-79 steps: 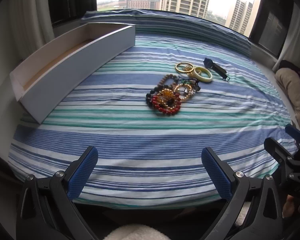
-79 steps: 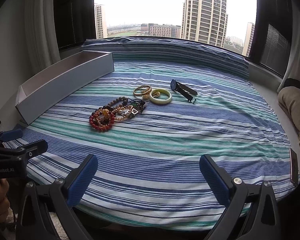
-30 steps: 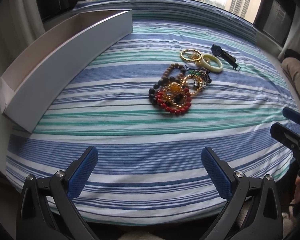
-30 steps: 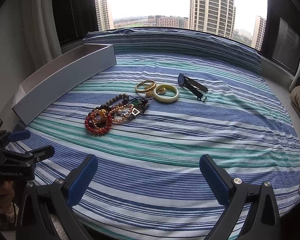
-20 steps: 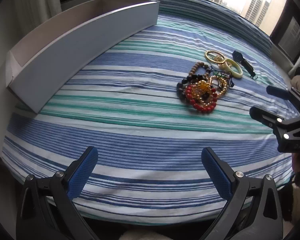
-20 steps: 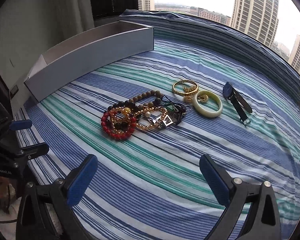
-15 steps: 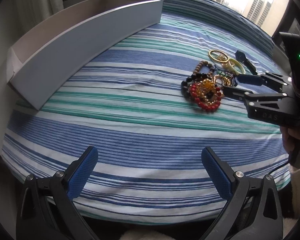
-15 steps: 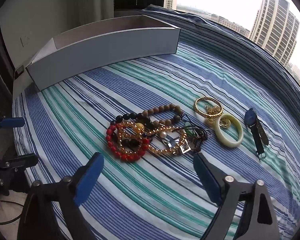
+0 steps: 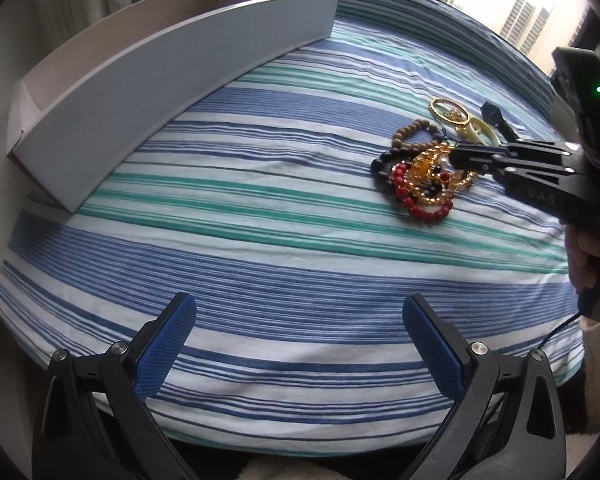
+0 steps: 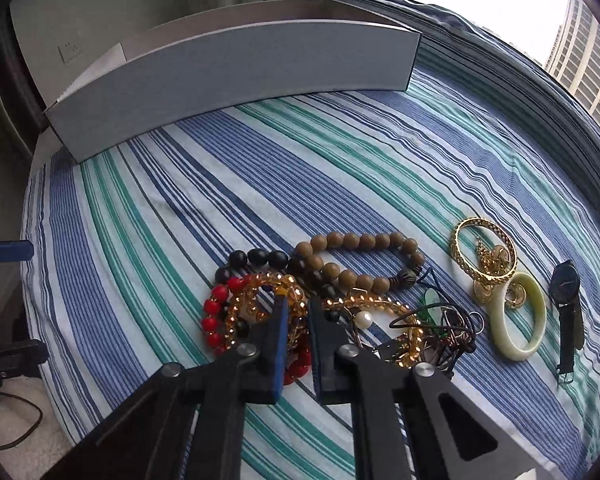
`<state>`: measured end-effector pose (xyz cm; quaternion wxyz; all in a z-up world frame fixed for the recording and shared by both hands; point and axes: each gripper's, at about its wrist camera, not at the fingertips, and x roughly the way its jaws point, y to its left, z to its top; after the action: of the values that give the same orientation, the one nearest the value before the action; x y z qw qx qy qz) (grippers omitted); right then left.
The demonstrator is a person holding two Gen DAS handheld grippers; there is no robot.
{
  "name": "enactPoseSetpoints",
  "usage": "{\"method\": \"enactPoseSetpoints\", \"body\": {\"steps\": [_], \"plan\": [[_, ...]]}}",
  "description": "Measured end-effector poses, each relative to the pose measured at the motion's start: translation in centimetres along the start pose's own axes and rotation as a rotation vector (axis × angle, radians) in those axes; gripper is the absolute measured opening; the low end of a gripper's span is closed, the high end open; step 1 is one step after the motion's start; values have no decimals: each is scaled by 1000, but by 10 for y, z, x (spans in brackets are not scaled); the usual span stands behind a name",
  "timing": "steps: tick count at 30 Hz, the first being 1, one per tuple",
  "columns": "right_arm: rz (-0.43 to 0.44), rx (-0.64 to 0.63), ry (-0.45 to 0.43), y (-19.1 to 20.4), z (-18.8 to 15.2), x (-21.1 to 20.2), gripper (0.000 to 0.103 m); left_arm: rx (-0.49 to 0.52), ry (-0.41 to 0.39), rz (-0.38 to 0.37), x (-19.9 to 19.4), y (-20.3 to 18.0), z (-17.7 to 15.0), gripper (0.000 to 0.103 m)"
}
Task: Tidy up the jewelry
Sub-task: 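Reach the right gripper into the jewelry pile and grasp the gold bead strand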
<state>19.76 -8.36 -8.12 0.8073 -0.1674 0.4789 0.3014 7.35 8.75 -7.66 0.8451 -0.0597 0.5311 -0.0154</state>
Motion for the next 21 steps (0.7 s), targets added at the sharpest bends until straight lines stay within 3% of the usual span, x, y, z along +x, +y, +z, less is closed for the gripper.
{"method": "enactPoseSetpoints", "body": {"steps": [5,11,19,21], "plan": [[56,110,-66,-6,-21,-61,8,-1,9,-11,3,-2,-1,103],[48,283,-127,-23,-74,-124,8,31,10,-16,2,-13,-3,103],[-85,526,-94,-76,-157,-152,8,82,4,-16,-3,-30,-7,103],[-158,585,-89,-95,-174,-153,8,90,7,-14,-2,-33,-7,103]]}}
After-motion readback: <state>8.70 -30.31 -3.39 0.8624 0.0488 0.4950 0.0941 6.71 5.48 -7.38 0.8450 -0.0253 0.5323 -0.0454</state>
